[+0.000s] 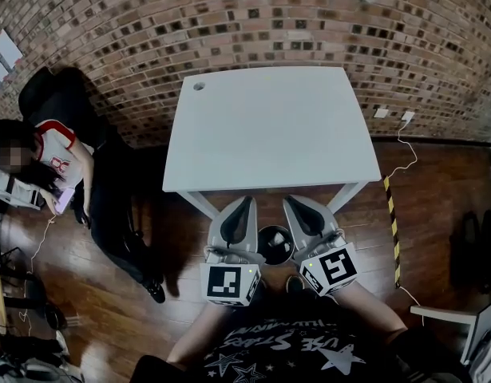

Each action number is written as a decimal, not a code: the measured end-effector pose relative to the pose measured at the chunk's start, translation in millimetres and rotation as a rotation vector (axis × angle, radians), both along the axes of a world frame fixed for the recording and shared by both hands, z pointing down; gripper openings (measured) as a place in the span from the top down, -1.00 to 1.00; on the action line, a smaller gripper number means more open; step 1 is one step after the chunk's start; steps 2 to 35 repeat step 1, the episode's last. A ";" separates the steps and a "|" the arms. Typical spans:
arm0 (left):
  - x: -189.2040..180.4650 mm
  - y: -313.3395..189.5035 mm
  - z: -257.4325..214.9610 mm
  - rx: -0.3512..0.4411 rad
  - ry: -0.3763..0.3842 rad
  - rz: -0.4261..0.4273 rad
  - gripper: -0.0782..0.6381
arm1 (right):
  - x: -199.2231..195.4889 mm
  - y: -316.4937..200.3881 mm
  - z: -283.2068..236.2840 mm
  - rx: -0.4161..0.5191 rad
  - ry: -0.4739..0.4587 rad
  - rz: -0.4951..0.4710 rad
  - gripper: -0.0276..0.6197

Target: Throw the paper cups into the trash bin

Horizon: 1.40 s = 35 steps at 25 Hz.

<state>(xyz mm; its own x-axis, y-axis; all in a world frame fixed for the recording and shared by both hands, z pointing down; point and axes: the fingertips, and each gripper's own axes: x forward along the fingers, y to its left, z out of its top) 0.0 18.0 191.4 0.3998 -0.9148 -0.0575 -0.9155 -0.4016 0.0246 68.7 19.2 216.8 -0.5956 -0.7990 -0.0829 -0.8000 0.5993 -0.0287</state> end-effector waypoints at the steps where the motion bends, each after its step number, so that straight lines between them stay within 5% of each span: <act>1: -0.2 -0.3 -0.4 0.001 -0.002 0.003 0.77 | -0.2 -0.7 0.7 -0.002 0.000 0.002 0.90; 35: -0.2 -0.3 -0.4 0.001 -0.002 0.003 0.77 | -0.2 -0.7 0.7 -0.002 0.000 0.002 0.90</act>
